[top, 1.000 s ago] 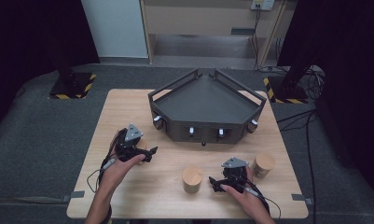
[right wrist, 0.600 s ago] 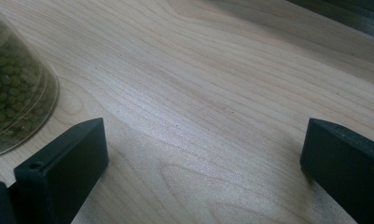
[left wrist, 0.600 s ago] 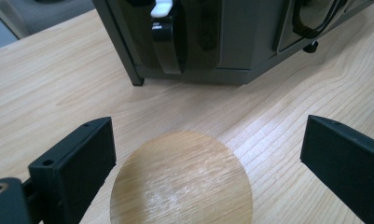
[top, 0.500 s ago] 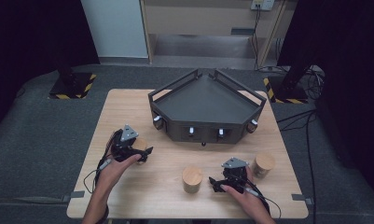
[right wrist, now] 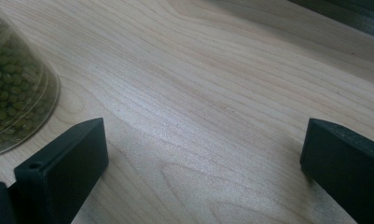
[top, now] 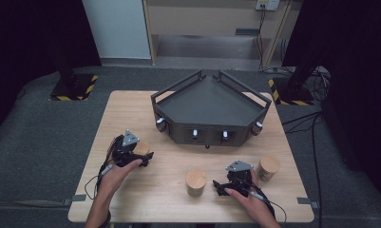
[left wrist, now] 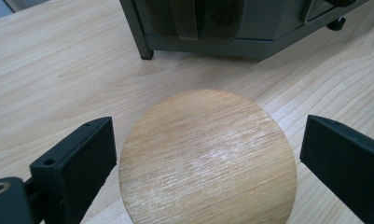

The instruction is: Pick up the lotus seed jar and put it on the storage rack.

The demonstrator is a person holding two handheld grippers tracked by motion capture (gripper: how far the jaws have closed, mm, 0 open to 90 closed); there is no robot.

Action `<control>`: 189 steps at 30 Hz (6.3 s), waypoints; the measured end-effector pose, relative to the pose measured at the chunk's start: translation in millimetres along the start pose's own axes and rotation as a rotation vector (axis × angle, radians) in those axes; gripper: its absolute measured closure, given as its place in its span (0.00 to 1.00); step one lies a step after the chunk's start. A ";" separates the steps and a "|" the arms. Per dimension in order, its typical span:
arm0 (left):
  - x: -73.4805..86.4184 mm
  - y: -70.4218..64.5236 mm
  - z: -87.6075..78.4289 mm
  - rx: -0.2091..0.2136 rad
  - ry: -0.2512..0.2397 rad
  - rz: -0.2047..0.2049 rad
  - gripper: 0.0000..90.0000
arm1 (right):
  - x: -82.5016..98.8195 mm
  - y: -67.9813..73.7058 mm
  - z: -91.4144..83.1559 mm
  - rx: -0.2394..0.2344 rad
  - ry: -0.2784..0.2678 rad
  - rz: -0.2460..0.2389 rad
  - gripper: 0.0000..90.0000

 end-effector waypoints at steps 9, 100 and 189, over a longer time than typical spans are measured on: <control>8.6 1.5 4.1 -0.004 0.011 -0.013 0.05 | 0.1 -0.3 -0.2 -0.002 0.000 -0.001 0.01; -34.7 -16.0 -11.3 0.170 -0.066 0.107 0.27 | 0.1 -0.2 -0.3 -0.004 0.001 0.000 0.01; -130.7 -12.6 2.3 0.385 -0.101 0.253 0.27 | 0.2 -0.1 -0.3 -0.003 0.000 0.000 0.01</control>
Point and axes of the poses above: each handheld gripper's, and its own axes: z roughly forward along the jaws, x roughly out of its underside, y roughly to its left, the point moved 10 cm from there along z, roughly forward along the jaws, and after that the axes turned 15 degrees about -y, right-handed, at the moved point
